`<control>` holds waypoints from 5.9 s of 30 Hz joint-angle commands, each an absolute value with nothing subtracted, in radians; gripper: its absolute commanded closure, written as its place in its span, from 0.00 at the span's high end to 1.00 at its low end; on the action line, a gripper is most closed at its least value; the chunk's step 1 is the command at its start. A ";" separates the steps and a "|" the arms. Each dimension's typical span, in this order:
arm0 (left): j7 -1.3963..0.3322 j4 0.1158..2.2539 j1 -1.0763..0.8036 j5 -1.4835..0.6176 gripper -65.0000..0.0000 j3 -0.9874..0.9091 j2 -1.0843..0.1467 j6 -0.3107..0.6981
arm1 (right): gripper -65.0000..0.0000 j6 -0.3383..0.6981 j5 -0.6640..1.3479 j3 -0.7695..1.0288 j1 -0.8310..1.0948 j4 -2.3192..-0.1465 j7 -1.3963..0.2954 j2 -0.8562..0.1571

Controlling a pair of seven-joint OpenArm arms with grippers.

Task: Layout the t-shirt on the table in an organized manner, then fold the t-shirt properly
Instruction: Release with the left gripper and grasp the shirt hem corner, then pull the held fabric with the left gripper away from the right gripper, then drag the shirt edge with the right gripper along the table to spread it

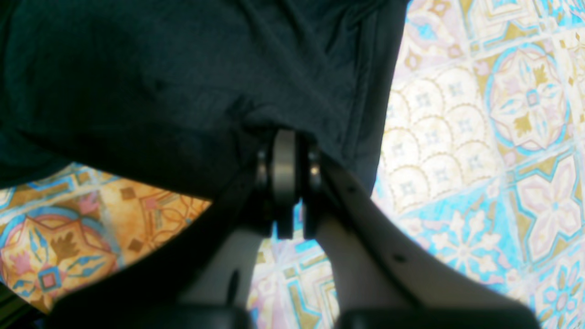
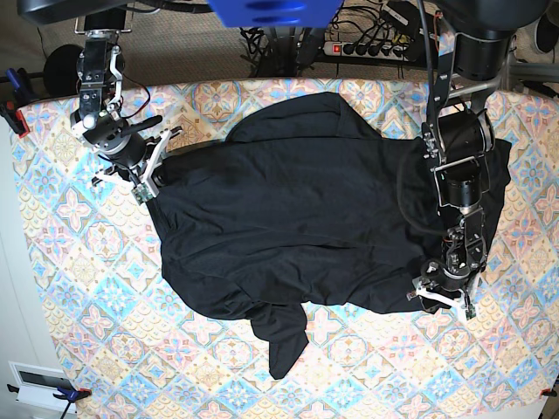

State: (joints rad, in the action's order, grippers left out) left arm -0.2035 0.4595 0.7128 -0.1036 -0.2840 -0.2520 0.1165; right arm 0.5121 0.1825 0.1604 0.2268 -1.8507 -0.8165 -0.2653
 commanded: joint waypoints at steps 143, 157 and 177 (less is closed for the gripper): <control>-0.794 1.716 -0.390 -0.734 0.00 -0.704 -0.251 0.022 | 0.00 0.506 0.191 0.357 0.096 -1.828 -0.832 -0.252; -0.803 1.715 -0.364 -0.670 0.00 -0.702 -0.246 0.015 | 0.04 0.507 0.193 0.308 -0.036 -1.666 -0.831 -0.252; -0.794 1.679 -0.294 -0.590 0.00 -0.710 -0.254 0.015 | 0.29 0.506 0.193 0.216 -0.194 -1.491 -0.829 -0.252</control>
State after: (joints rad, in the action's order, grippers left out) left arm -0.8104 1.6657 -0.2955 -0.5865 -0.7013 -0.2378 0.0116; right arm 0.5079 0.1860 0.2142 -0.1806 -1.4780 -0.8398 -0.2386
